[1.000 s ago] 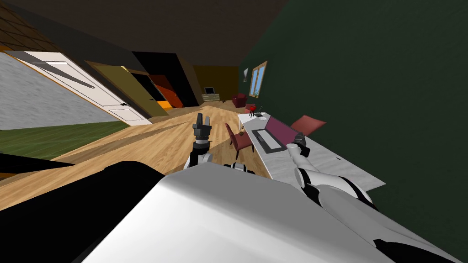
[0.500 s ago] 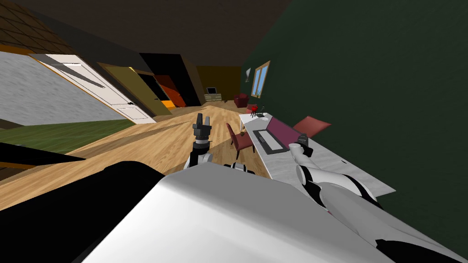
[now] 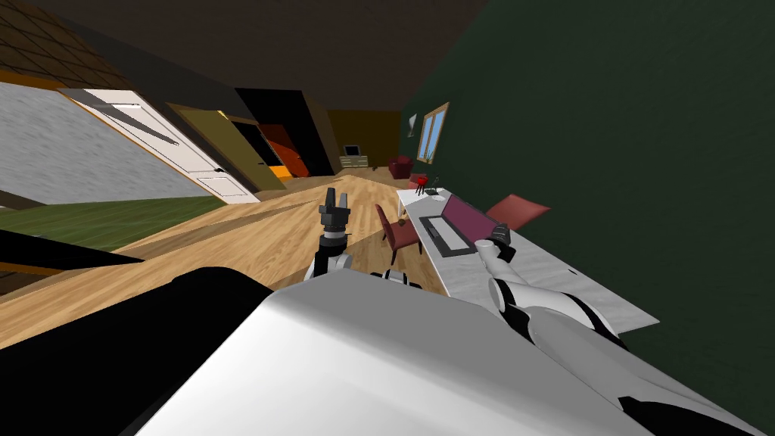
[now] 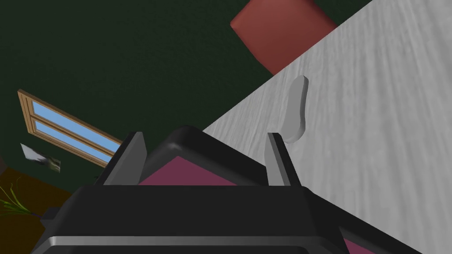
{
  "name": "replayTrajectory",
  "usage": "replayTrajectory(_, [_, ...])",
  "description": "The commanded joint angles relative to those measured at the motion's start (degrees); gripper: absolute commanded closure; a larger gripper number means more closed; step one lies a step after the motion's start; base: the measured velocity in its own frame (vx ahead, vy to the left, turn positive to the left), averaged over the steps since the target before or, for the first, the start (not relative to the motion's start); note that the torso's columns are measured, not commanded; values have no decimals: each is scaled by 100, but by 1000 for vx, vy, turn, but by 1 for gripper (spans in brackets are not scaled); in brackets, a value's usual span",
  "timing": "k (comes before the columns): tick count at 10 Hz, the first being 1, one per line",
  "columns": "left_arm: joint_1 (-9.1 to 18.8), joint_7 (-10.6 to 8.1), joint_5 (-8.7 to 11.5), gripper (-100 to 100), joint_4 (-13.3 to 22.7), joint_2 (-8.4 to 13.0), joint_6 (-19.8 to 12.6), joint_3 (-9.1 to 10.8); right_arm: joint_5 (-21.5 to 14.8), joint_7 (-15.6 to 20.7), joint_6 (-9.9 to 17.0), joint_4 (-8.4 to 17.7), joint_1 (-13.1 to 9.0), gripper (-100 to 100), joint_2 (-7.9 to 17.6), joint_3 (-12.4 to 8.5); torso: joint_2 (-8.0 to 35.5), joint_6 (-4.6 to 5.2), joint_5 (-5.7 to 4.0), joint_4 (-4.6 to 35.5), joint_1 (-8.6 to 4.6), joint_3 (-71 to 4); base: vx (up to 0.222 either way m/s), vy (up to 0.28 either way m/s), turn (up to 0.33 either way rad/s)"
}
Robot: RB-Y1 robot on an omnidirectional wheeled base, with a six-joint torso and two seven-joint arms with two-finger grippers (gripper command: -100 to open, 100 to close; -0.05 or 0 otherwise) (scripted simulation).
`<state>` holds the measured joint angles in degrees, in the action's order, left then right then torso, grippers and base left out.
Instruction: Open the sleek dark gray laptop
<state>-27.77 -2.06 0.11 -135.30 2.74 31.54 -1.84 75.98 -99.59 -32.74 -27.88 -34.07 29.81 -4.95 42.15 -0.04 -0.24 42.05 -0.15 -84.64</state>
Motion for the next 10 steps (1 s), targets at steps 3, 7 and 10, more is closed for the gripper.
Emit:
replayTrajectory(3, [0,0,0,0,0,0,0,0,-364,-132,-740,-161,367,100,-252,236,-14,4,-1,-1,-12,-9,7,-6,35])
replayTrajectory(7, [0,0,0,0,0,0,0,0,-638,-200,-1383,-367,685,100,-439,398,-22,5,-5,-6,-22,-14,7,-7,33])
replayTrajectory(10, [0,0,0,0,0,0,0,0,-775,-233,-1756,-470,844,100,-532,478,-22,2,-10,-11,-21,-12,7,-8,32])
